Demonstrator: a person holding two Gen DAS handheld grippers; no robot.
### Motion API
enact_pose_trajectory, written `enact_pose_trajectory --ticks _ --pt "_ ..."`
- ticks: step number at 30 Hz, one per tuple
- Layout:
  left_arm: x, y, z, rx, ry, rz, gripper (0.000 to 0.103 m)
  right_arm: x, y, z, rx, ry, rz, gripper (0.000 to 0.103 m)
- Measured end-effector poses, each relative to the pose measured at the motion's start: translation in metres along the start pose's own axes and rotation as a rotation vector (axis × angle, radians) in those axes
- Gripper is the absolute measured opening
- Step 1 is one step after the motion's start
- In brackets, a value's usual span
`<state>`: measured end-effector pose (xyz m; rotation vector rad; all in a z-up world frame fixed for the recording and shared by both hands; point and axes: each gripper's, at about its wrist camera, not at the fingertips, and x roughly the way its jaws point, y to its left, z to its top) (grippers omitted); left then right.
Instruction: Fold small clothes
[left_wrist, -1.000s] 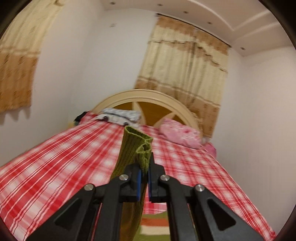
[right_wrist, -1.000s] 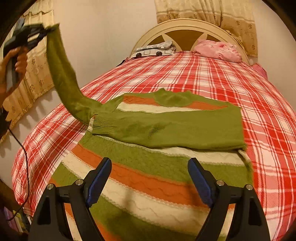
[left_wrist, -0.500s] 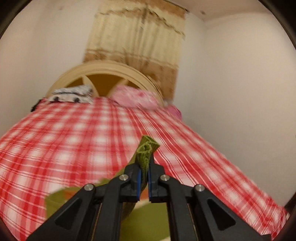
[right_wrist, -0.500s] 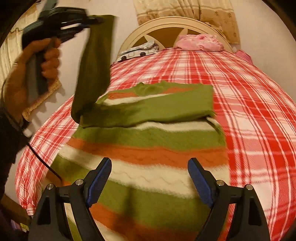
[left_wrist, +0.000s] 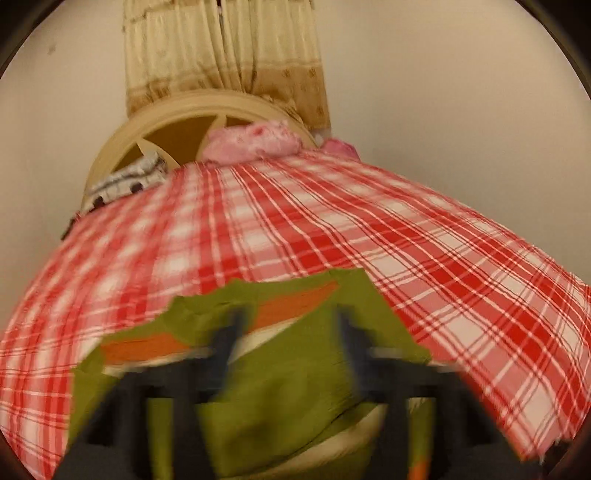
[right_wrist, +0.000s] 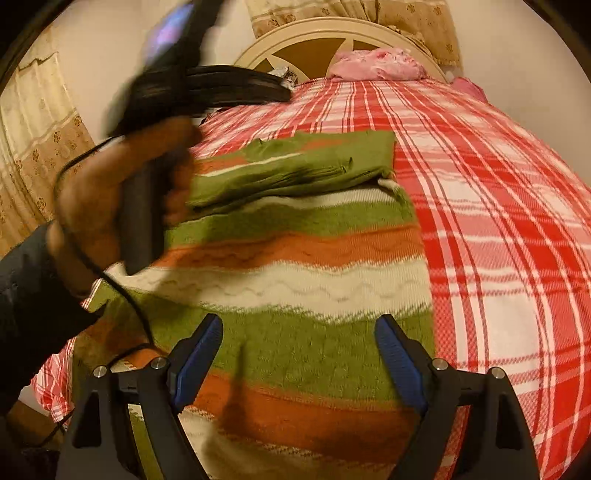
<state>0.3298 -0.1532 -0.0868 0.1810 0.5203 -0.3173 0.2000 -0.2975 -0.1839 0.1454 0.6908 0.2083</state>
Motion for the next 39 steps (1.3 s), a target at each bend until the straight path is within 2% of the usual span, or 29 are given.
enact_pose_trajectory --ticks 1,3,6,9,11,13,16,19,24,26,27,29,32,35,39 --pt "-0.013 0.009 -0.004 -0.004 -0.029 0.002 0.090 0.001 -0.001 0.000 0.001 0.003 -0.002 0.085" --pt "-0.036 0.032 -0.018 0.008 -0.049 0.026 0.089 0.001 0.000 0.001 -0.001 0.008 -0.005 0.085" --pt "-0.051 0.064 -0.043 0.033 -0.014 0.110 0.089 -0.002 0.004 0.009 -0.018 0.002 -0.003 0.085" --pt "-0.058 0.108 -0.081 0.015 0.068 0.234 0.090 -0.004 0.007 0.025 -0.031 -0.012 -0.001 0.085" --pt "-0.060 0.139 -0.105 -0.058 0.131 0.278 0.090 -0.002 0.006 0.039 -0.021 -0.014 0.007 0.085" --pt "-0.057 0.164 -0.127 -0.146 0.209 0.291 0.090 0.004 0.004 0.057 -0.006 -0.022 0.006 0.085" --pt "-0.050 0.190 -0.153 -0.273 0.312 0.253 0.090 0.015 0.001 0.081 0.022 -0.023 0.011 0.085" --pt "-0.048 0.189 -0.154 -0.298 0.315 0.224 0.090 0.028 0.000 0.102 0.044 -0.019 0.009 0.085" --pt "-0.035 0.173 -0.136 -0.246 0.294 0.187 0.090 0.051 0.001 0.121 0.059 0.011 -0.002 0.085" --pt "-0.015 0.165 -0.130 -0.197 0.322 0.221 0.090 0.058 0.002 0.124 0.053 0.019 -0.012 0.085" --pt "-0.012 0.174 -0.134 -0.198 0.333 0.241 0.090 0.060 0.004 0.124 0.051 0.023 -0.013 0.085" --pt "-0.006 0.186 -0.136 -0.222 0.343 0.269 0.091 0.067 0.002 0.126 0.054 0.036 -0.004 0.085" --pt "-0.004 0.199 -0.141 -0.293 0.353 0.308 0.102 0.077 -0.003 0.132 0.060 0.048 -0.014 0.085" --pt "-0.003 0.197 -0.146 -0.293 0.353 0.323 0.103 0.087 -0.010 0.142 0.059 0.041 -0.030 0.084" --pt "-0.003 0.204 -0.148 -0.338 0.357 0.304 0.103 0.114 -0.019 0.154 0.071 0.079 -0.020 0.060"
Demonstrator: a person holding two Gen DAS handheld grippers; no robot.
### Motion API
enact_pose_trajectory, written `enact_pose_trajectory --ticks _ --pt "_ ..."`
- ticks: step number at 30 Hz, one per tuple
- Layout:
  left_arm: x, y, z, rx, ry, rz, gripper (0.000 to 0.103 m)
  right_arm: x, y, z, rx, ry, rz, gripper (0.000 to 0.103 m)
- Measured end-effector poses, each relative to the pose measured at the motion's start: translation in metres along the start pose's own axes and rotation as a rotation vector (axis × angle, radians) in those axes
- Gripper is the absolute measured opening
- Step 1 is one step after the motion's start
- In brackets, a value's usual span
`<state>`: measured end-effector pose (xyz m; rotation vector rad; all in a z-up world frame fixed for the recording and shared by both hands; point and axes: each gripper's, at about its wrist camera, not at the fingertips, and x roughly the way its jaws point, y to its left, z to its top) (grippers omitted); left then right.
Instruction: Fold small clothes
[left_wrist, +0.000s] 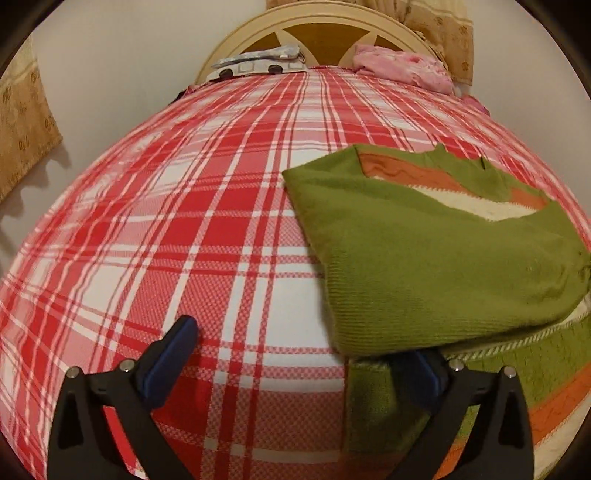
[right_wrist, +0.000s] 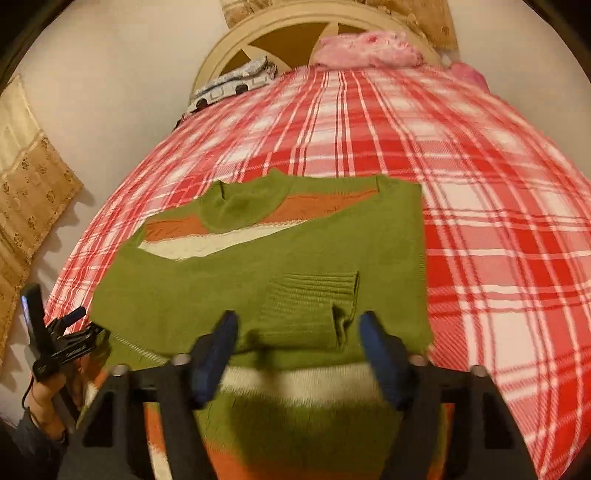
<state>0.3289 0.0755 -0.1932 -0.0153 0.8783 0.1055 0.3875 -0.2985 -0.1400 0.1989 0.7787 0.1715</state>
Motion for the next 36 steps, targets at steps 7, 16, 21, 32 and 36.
enact_pose_trajectory --ticks 7,16,21,32,36 --pt "0.007 0.006 0.001 -0.039 0.024 -0.038 0.103 0.005 -0.004 0.000 0.015 -0.026 -0.001 0.005" --pt "0.007 0.006 0.001 -0.040 0.021 -0.037 0.103 -0.039 -0.009 -0.012 -0.046 -0.118 -0.061 0.003" --pt "0.008 0.006 0.001 -0.040 0.021 -0.033 0.103 -0.039 -0.032 -0.015 0.029 -0.118 -0.083 0.001" --pt "0.007 0.007 0.001 -0.041 0.021 -0.035 0.103 -0.035 -0.025 -0.012 -0.015 -0.096 -0.048 0.071" --pt "0.007 0.006 0.001 -0.042 0.019 -0.037 0.103 -0.036 -0.017 -0.011 -0.036 -0.088 -0.034 0.099"
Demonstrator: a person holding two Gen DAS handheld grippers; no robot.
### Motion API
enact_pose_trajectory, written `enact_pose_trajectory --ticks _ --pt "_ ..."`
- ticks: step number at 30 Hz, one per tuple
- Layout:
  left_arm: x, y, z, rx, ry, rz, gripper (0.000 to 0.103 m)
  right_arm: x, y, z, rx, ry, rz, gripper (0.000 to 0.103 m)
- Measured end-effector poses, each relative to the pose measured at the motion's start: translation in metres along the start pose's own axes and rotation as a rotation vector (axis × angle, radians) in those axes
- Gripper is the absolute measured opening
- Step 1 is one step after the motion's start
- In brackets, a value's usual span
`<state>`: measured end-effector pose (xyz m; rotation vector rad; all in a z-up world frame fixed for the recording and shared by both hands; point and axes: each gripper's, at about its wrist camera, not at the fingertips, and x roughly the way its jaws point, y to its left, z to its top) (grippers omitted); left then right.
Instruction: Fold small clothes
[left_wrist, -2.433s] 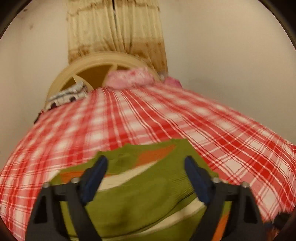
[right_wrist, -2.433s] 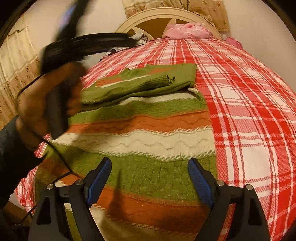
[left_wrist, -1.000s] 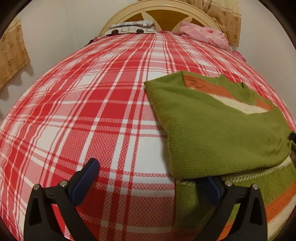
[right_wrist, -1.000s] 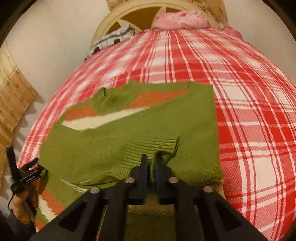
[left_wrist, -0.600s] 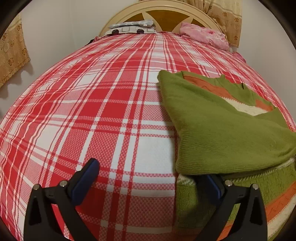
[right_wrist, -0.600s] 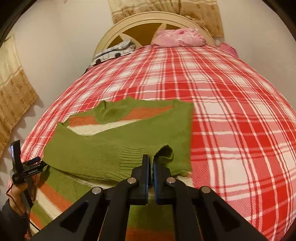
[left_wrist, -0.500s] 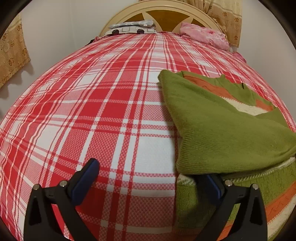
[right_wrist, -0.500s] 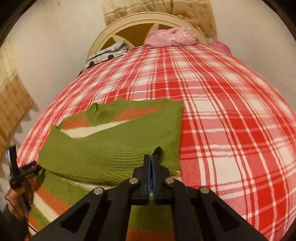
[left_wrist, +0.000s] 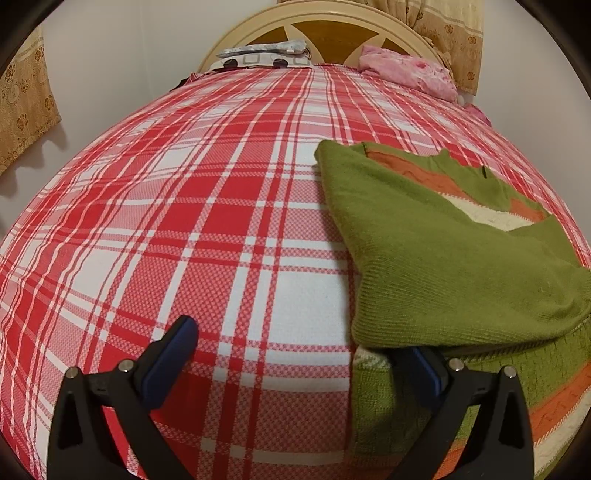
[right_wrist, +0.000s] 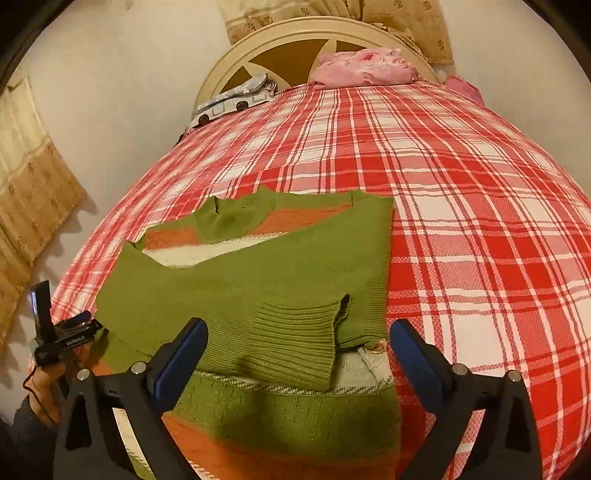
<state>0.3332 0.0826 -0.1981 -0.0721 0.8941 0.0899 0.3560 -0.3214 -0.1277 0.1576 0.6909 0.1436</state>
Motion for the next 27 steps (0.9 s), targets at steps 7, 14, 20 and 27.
enact_pose_trajectory --ticks 7,14,20,27 --pt "-0.002 0.000 0.000 -0.002 -0.012 0.009 0.103 0.031 0.000 -0.012 0.009 0.135 -0.005 0.009" --pt "0.000 0.002 0.000 -0.015 0.000 0.006 0.103 -0.002 -0.003 -0.007 -0.012 0.012 -0.081 0.002" --pt "-0.013 0.004 -0.005 -0.021 -0.026 0.019 0.103 0.024 -0.011 -0.019 -0.024 0.105 -0.106 0.003" --pt "-0.067 0.016 -0.017 -0.015 -0.132 0.031 0.103 -0.003 -0.004 -0.018 -0.108 0.043 -0.135 0.082"
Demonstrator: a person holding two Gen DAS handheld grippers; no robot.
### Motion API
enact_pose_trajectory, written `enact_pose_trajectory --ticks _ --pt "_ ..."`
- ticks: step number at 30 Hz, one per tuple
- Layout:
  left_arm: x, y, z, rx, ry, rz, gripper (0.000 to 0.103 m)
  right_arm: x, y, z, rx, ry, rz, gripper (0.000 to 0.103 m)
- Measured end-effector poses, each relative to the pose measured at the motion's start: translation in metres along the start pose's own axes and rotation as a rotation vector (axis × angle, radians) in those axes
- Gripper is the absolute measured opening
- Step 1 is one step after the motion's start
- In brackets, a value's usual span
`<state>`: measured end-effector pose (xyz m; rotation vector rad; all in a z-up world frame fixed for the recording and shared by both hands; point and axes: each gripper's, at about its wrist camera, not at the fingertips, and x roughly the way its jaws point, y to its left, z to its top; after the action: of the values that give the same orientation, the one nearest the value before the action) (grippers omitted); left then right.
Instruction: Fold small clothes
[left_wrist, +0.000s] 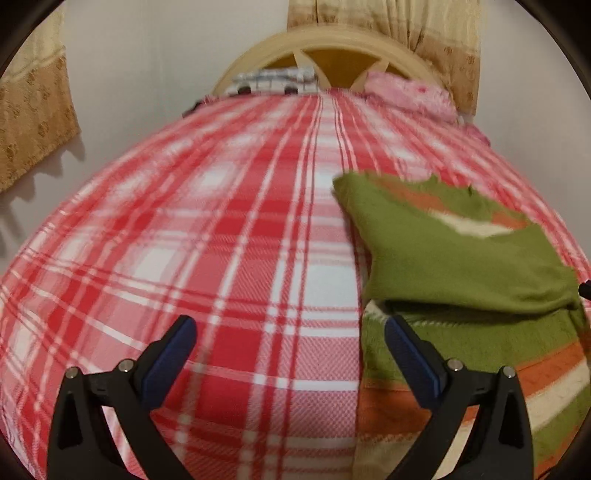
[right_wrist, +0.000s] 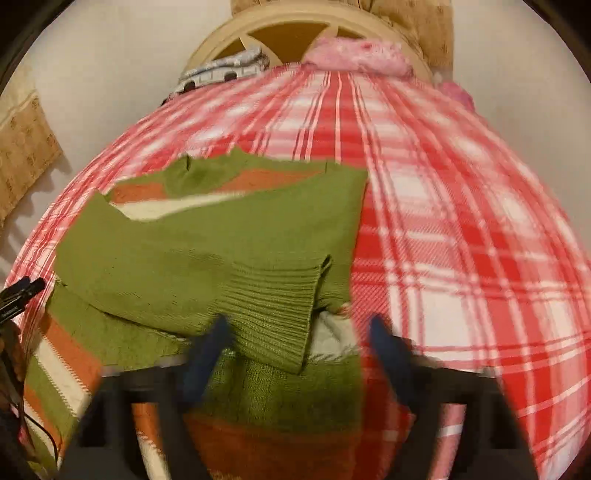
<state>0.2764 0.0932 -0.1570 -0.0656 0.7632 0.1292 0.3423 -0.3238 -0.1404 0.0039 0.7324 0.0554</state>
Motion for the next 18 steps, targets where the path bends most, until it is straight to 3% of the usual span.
enact_pose_trajectory --ticks 4,6,9,11,13,18 --pt "-0.008 -0.003 0.028 -0.021 -0.078 -0.012 0.103 -0.020 0.012 0.014 -0.007 -0.058 0.064 0.082" --pt "0.009 -0.014 0.040 -0.009 -0.063 -0.008 0.103 -0.015 0.025 0.022 -0.011 -0.055 0.118 0.082" --pt "0.044 -0.029 0.038 0.014 0.023 0.010 0.103 0.002 0.043 0.026 -0.028 -0.040 0.150 0.082" --pt "0.061 -0.037 0.031 0.044 0.072 0.033 0.103 0.024 0.051 0.023 -0.032 -0.007 0.136 0.082" --pt "0.074 -0.039 0.021 0.066 0.124 0.005 0.103 0.045 0.051 0.015 -0.016 0.054 0.120 0.082" --pt "0.069 -0.037 0.015 0.061 0.104 -0.002 0.103 0.037 0.063 0.002 -0.120 0.025 0.049 0.082"
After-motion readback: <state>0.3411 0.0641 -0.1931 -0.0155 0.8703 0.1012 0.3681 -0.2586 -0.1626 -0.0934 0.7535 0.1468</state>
